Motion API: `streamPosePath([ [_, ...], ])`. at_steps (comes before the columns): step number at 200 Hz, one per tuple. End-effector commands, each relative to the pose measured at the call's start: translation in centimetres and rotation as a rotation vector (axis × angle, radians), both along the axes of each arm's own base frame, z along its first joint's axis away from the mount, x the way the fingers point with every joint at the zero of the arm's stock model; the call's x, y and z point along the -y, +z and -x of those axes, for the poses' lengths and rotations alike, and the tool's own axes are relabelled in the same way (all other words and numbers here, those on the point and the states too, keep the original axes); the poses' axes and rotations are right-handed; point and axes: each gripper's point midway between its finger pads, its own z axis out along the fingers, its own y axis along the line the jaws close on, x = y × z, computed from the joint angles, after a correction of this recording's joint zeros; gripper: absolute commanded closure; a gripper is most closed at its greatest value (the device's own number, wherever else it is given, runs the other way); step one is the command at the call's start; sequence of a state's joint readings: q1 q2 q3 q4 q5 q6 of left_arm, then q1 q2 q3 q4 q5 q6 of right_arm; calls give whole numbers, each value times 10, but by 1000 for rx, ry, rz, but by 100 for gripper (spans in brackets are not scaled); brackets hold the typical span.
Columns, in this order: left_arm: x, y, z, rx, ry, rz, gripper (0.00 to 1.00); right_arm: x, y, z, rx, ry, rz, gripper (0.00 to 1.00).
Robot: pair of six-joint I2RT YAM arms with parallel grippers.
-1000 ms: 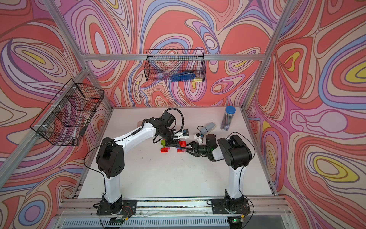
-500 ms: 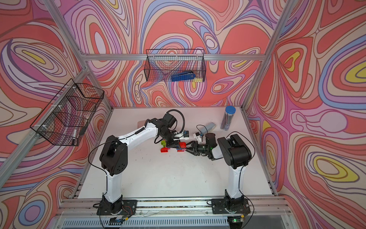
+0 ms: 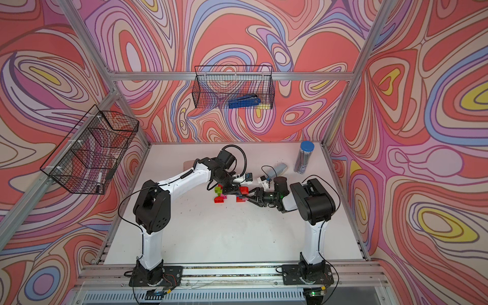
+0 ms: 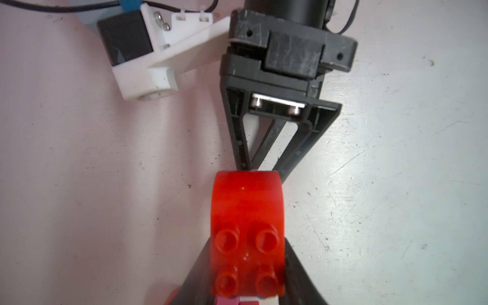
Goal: Assemble the letter s with lego
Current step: Assemble the lego brick with the lego brick.
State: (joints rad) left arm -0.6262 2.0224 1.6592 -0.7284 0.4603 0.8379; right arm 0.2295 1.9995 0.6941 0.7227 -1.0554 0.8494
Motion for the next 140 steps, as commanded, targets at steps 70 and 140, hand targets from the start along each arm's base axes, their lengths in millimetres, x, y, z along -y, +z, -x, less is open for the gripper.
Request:
streamPosePath([
  [70, -6, -17, -5, 16, -10, -37, 75, 13, -34, 7, -120, -58, 80, 43],
  [140, -11, -28, -3, 0, -15, -71, 75, 14, -36, 8, -124, -60, 92, 43],
])
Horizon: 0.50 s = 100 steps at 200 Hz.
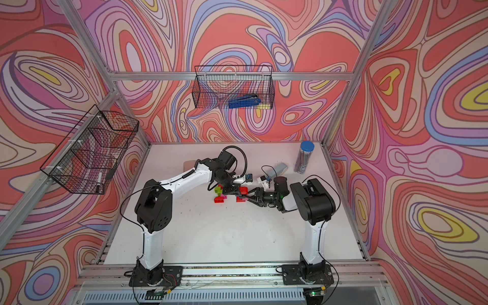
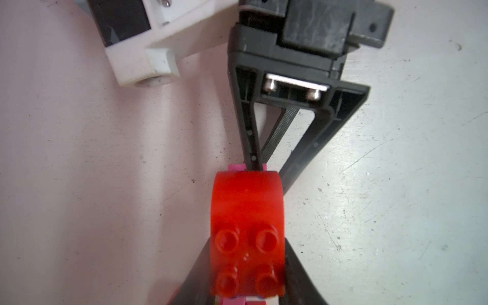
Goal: Assemble the letter s with lego
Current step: Assemble the lego brick with the lego brick.
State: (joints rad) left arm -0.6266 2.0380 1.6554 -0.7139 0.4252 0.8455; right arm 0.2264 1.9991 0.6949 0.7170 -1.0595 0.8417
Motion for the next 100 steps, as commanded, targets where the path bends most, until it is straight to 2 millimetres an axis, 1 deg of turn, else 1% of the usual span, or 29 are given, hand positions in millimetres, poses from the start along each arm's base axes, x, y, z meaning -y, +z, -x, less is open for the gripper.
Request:
streamPosePath([
  [1, -8, -18, 3, -20, -20, -41, 75, 13, -37, 7, -127, -63, 92, 43],
  [26, -7, -18, 4, -16, -18, -25, 75, 13, -38, 7, -133, -62, 94, 43],
  [69, -10, -26, 7, -15, -14, -54, 76, 14, -40, 8, -137, -66, 97, 44],
  [100, -16, -31, 4, 16, -8, -92, 76, 15, -42, 10, -144, -67, 100, 44],
])
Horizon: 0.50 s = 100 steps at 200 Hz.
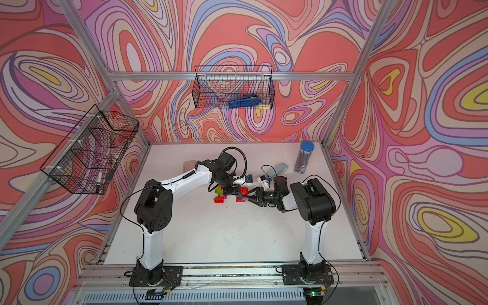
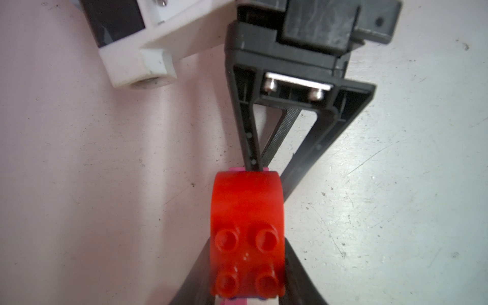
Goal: Assemble the letter s with lego
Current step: Assemble the lego brick with the lego brick.
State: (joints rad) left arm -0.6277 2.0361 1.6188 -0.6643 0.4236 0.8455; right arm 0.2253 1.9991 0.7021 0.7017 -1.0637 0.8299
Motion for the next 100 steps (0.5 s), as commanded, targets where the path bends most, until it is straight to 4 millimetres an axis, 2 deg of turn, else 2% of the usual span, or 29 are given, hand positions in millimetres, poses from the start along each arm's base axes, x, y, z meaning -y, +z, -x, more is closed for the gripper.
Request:
streamPosePath([
  [1, -17, -23, 4, 5, -6, -100, 76, 14, -43, 11, -147, -72, 99, 44],
  [30, -15, -21, 6, -1, -1, -84, 76, 15, -43, 12, -150, -74, 97, 44],
  [67, -12, -27, 8, -20, 0, -88, 74, 13, -40, 11, -142, -67, 83, 44],
  [100, -9, -18, 6, -4, 4, -68, 71, 11, -32, 9, -122, -60, 53, 44],
])
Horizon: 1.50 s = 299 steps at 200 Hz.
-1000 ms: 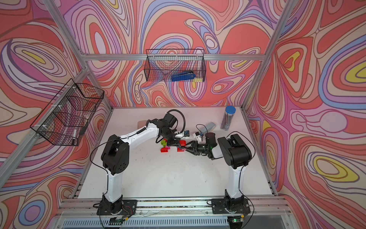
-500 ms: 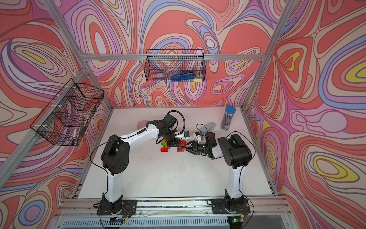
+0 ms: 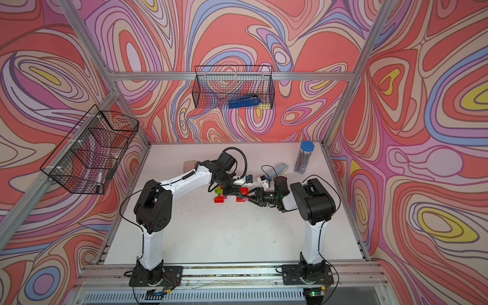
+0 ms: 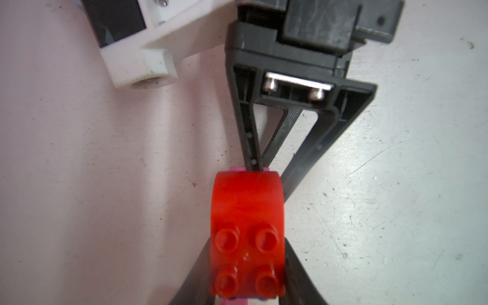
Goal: Assemble the letter s with lego
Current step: Assemble the lego brick with the lego brick.
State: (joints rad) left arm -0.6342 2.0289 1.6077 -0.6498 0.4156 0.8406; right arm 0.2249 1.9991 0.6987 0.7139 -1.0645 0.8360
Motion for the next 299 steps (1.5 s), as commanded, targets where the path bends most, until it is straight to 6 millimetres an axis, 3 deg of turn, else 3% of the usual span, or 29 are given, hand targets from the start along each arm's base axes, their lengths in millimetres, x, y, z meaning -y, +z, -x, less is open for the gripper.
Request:
streamPosePath([
  [1, -11, -18, 5, -13, 4, -68, 71, 11, -33, 9, -124, -57, 55, 43],
  [129, -5, 5, 5, -6, 3, -21, 54, 11, -11, 10, -73, -46, -13, 39],
  [170, -3, 7, 6, -12, -1, -12, 52, 13, -13, 13, -76, -47, -8, 37],
  [231, -2, 6, 7, -25, -6, -10, 52, 10, 3, 10, -31, -16, -25, 34],
  [271, -3, 6, 8, -26, -5, -15, 50, 20, -6, 18, -35, -15, 22, 34],
  [299, -3, 10, 6, -17, -3, -13, 48, 27, -1, 23, 67, 22, 123, 33],
])
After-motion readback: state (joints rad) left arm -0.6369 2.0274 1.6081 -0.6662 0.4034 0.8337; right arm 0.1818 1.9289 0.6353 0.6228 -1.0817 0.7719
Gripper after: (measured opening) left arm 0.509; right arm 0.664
